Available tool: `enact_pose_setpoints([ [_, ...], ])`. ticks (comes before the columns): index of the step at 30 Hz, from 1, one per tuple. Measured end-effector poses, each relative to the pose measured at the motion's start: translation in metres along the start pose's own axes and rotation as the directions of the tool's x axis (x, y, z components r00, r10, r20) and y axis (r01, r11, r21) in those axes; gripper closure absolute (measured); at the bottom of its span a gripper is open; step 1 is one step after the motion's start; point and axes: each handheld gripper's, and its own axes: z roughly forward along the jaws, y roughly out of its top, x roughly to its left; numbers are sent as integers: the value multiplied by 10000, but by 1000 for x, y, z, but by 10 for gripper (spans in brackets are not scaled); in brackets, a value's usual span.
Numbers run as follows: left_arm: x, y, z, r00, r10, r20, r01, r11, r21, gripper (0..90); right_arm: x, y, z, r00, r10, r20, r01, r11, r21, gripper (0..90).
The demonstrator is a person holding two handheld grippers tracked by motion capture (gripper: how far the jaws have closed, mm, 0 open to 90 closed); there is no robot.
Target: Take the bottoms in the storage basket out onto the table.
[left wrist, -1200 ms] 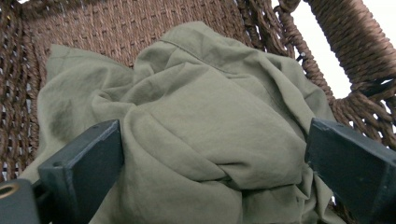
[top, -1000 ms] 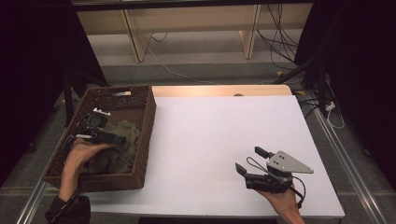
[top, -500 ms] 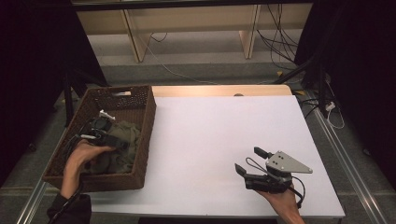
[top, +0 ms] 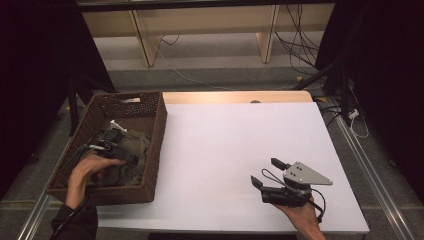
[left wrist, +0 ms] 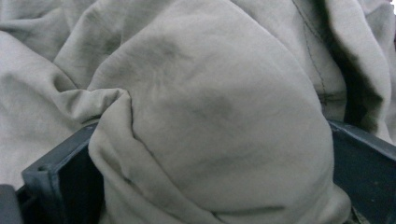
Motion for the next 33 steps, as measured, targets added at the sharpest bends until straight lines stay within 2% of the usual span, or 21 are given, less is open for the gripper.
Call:
enact_pose_setpoints([
  [4,-3,0,2,9996,209,203,-211,9997,117,0,0,0,0,10000,-10,4,10,10000,28,167],
  [9,-4,1,5,9998,115,134,-117,9998,145,1,0,0,0,10000,-8,-24,8,10000,-38,167],
  [13,-4,3,8,9999,-144,83,143,9998,149,143,1,0,0,10000,-55,-24,56,10000,34,168],
  [14,-3,3,9,9991,-399,-115,400,9991,122,183,1,0,0,10000,-64,-65,64,10000,0,172],
  [17,-1,4,12,9983,-507,-281,511,9986,137,264,1,0,0,10000,-70,-54,70,10000,4,172],
  [18,-2,4,13,9980,-437,-451,443,9989,133,314,1,0,0,10000,-60,-60,60,10000,15,172],
  [19,-2,4,13,9980,-437,-451,443,9989,133,345,1,0,0,10000,-60,-60,60,10000,15,172],
  [20,-3,4,12,9974,-342,-632,352,9993,135,345,1,0,0,9999,-82,-65,82,10000,25,173],
  [22,-4,4,13,9961,-271,-836,282,9995,119,422,1,0,0,9999,-78,-73,78,10000,20,173],
  [24,-3,4,12,9958,-201,-895,207,9998,60,499,1,0,0,9999,-83,-67,84,10000,39,174],
  [28,-2,3,9,9958,-131,-909,120,9998,-127,563,1,0,0,9999,-84,-76,84,9999,70,174],
  [30,-2,3,5,9947,9,-1031,-33,9997,-229,581,1,0,1,9999,-74,-96,75,9999,92,174],
  [33,-3,4,1,9943,17,-1068,-59,9992,-386,596,1,0,1,9999,-82,-102,83,9999,85,174],
])
